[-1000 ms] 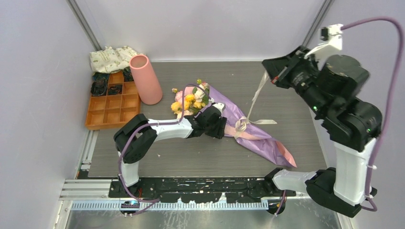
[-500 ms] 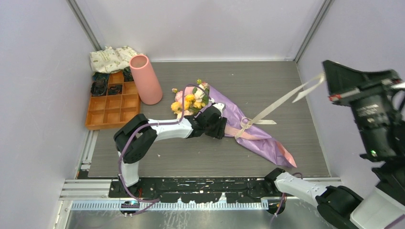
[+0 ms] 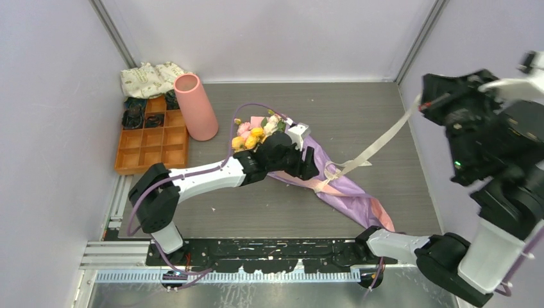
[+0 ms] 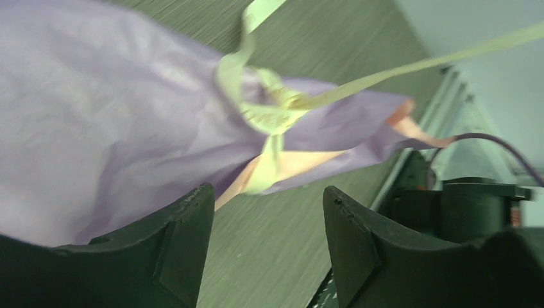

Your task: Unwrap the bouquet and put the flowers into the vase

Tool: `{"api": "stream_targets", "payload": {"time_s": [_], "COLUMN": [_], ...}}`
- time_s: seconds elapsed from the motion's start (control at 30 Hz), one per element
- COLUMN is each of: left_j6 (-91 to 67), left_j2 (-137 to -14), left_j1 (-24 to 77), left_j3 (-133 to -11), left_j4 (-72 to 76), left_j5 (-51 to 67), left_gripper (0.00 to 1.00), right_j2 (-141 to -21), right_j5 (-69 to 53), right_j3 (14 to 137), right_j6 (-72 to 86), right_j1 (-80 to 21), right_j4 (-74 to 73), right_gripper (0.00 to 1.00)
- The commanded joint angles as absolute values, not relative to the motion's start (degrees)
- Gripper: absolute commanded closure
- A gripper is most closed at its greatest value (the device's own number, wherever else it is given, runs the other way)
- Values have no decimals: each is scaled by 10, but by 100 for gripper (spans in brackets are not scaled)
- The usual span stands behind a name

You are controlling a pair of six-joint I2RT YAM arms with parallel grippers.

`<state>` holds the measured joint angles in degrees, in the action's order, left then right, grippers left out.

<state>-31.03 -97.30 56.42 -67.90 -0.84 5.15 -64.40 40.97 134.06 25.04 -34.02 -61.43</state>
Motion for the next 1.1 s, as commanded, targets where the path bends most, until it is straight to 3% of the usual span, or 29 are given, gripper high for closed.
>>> {"api": "stream_targets", "payload": {"time_s": [0.0, 0.57, 0.9, 1.07], "left_j6": [-309, -273, -256, -225], "left_j2": [-967, -1112, -1063, -1107], "left_j1": [569, 616, 616, 616], "left_j3": [-696, -745, -753, -797], "left_j4": [86, 127, 62, 14], "left_j5": [138, 167, 86, 59], "left_gripper": [36, 36, 36, 37], "right_j2": [-675, -716, -704, -702], "right_j5": [416, 394, 388, 381], "right_j3": [1320, 1380, 1354, 1342], "right_j6": [256, 234, 234, 239], "right_j1": [-343, -342, -342, -342], "right_j4": [-638, -647, -637, -634], "right_gripper": [95, 96, 96, 96]}}
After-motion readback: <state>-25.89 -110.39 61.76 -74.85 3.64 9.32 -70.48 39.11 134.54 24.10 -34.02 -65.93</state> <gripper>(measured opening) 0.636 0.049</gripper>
